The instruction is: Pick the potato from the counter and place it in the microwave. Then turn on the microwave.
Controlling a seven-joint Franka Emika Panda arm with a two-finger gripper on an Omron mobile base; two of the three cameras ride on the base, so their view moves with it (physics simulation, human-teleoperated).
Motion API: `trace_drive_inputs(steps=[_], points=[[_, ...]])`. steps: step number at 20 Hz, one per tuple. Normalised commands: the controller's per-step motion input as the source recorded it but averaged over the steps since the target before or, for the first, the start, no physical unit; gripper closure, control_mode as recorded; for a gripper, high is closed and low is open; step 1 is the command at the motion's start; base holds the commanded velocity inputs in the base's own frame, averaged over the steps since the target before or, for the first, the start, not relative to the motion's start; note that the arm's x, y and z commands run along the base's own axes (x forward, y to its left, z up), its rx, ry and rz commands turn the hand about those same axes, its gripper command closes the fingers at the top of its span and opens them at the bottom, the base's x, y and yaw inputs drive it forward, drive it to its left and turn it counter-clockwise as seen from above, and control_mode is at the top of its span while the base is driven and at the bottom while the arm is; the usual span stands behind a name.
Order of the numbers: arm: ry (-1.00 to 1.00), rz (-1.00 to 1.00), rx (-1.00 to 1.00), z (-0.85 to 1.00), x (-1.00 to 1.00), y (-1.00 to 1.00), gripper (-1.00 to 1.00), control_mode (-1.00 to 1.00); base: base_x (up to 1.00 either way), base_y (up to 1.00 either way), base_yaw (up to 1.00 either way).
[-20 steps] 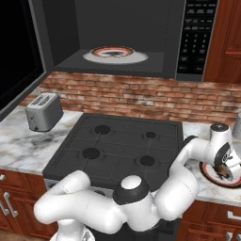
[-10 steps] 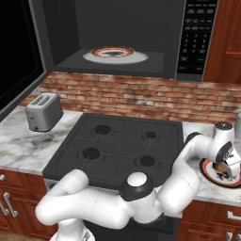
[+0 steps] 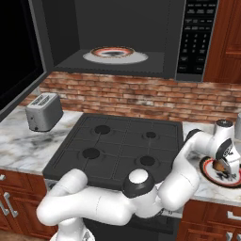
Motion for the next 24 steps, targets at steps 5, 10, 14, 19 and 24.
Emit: trace_drive_inputs(steps=[5, 10, 14, 19, 24], points=[[-0.01, 0.0, 0.0, -0.08, -0.18, -0.01, 1.0, -1.0, 0.0, 0.0, 0.0], [-0.2, 0.0, 0.0, 0.41, -0.85, 0.06, 1.0, -1.0, 0.0, 0.0, 0.0], [-0.26, 0.0, 0.0, 0.59, -1.0, 0.41, 1.0, -1.0, 0.0, 0.0, 0.0], [-0.19, 0.0, -0.02, 0.47, -0.99, 0.82, 1.0, -1.0, 0.0, 0.0, 0.0], [-0.16, 0.0, -0.06, 0.51, -1.0, 1.0, 1.0, -1.0, 0.0, 0.0, 0.0]])
